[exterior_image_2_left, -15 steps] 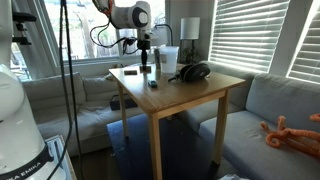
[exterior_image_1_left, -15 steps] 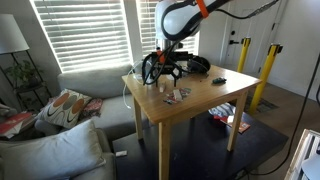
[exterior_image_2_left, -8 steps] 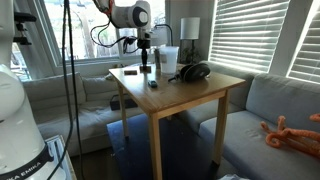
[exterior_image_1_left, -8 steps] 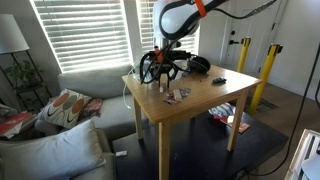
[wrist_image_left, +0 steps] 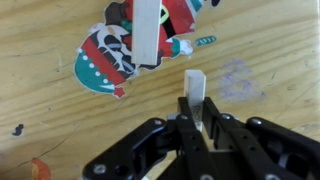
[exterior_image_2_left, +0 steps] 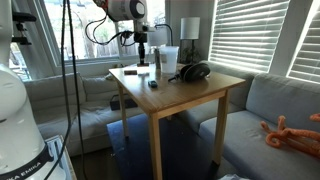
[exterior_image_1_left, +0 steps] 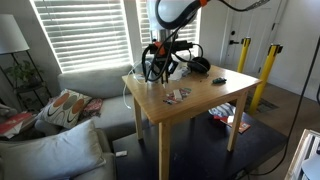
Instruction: Put the three wooden chips on the left and put them in the black pouch
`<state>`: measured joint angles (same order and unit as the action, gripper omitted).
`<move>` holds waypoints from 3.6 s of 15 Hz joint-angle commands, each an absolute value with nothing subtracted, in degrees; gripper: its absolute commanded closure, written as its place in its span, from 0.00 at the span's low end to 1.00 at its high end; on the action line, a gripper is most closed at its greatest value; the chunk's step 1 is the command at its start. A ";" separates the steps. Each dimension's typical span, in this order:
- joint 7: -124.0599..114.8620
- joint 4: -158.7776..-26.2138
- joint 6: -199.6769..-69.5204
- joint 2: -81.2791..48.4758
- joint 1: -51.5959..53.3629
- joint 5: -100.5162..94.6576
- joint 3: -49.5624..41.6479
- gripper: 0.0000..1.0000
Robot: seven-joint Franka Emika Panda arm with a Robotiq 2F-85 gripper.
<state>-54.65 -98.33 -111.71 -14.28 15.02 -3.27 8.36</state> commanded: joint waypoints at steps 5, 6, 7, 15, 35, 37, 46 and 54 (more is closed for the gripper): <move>-41.03 -96.31 -97.24 -4.78 14.91 -16.52 8.45 0.96; -39.39 -96.44 -96.30 -3.39 14.46 -17.68 8.37 0.96; -38.33 -96.59 -95.72 -2.31 14.05 -19.56 8.25 0.96; -29.69 -98.60 -99.88 1.83 7.34 -26.07 5.63 0.96; -22.58 -103.69 -112.79 -3.91 1.17 -23.97 -0.90 0.57; -22.55 -104.16 -114.06 -3.83 1.22 -24.38 -1.05 0.52; -21.31 -105.25 -101.27 2.34 4.27 -16.41 2.61 0.00; -29.20 -106.72 -94.88 5.73 8.00 -3.31 8.28 0.00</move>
